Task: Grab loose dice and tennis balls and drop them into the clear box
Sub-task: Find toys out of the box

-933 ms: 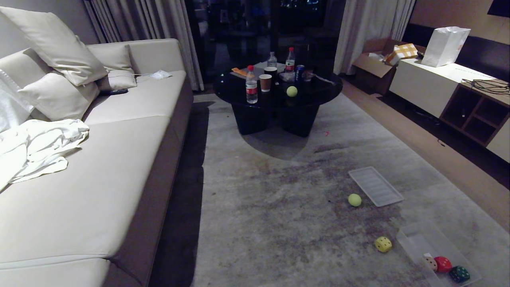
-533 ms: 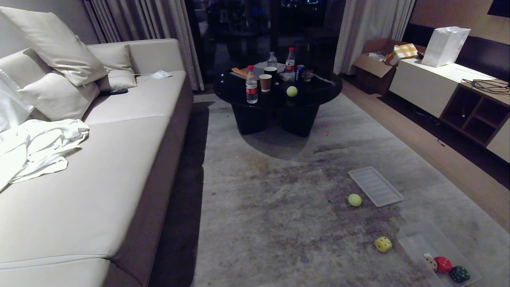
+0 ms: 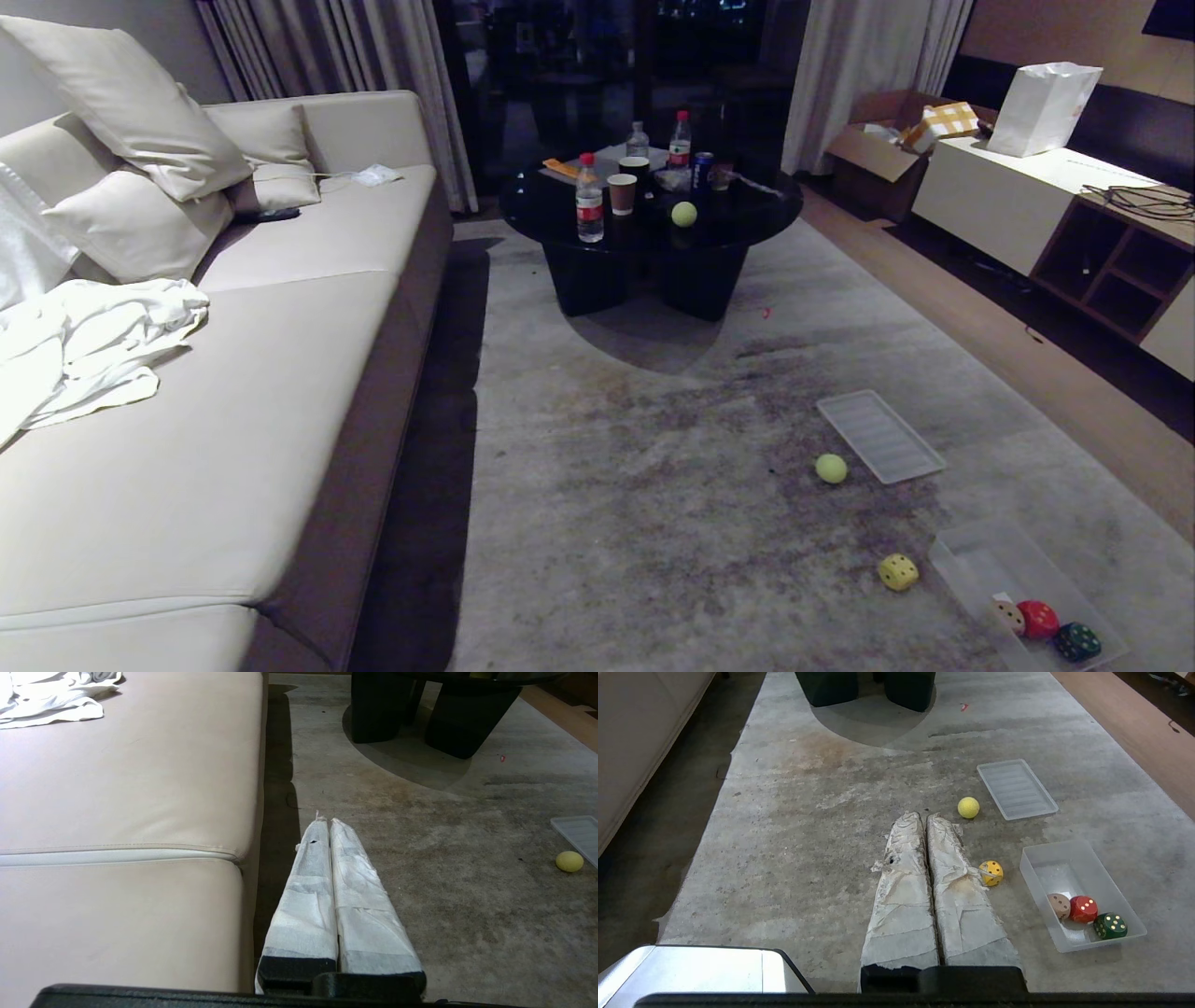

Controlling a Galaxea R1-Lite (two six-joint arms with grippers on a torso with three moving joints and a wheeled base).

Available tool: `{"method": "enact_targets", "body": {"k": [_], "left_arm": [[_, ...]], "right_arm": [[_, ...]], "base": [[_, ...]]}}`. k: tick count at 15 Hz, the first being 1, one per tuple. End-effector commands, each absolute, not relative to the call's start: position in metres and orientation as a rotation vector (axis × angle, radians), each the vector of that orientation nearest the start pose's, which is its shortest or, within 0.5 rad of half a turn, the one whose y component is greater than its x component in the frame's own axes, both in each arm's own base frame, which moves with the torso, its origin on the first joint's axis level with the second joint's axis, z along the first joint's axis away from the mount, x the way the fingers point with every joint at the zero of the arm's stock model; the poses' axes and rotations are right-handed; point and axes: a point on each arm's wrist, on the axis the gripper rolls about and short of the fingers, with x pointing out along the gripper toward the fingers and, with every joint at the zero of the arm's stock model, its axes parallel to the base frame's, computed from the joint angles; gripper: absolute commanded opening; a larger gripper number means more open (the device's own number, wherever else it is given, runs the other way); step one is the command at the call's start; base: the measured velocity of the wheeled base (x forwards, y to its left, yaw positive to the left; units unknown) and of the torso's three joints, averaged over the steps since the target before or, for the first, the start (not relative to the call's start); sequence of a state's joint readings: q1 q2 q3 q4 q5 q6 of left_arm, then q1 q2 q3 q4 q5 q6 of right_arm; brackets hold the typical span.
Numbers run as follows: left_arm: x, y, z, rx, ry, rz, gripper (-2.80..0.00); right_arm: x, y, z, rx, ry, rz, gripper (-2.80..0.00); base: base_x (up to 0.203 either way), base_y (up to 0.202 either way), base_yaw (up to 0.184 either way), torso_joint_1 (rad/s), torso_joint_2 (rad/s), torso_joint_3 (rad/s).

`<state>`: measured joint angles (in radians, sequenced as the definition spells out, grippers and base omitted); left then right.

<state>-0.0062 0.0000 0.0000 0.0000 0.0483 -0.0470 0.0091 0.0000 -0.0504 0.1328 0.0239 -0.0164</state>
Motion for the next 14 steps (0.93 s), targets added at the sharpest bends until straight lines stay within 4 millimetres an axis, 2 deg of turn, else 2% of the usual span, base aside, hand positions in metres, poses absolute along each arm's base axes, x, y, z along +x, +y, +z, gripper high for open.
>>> {"method": "enact_targets", "body": {"k": [1, 14], "left_arm": [[-0.0226, 0.0012, 0.0751, -0.047, 0.002, 0.043, -2.8], [-0.0226, 0.0011, 0.0749, -0.033, 0.004, 0.036, -2.8]], "right_arm": [[-0.0271, 0.0003, 0.0758, -0.016, 0.084, 0.036, -2.8], [-0.0271, 0.0003, 0.0758, -0.016, 0.084, 0.036, -2.8]], "base": [[0.0, 0.0, 0.0, 0.0, 0.0, 0.0], [0.0, 0.0, 0.0, 0.0, 0.0, 0.0]]}}
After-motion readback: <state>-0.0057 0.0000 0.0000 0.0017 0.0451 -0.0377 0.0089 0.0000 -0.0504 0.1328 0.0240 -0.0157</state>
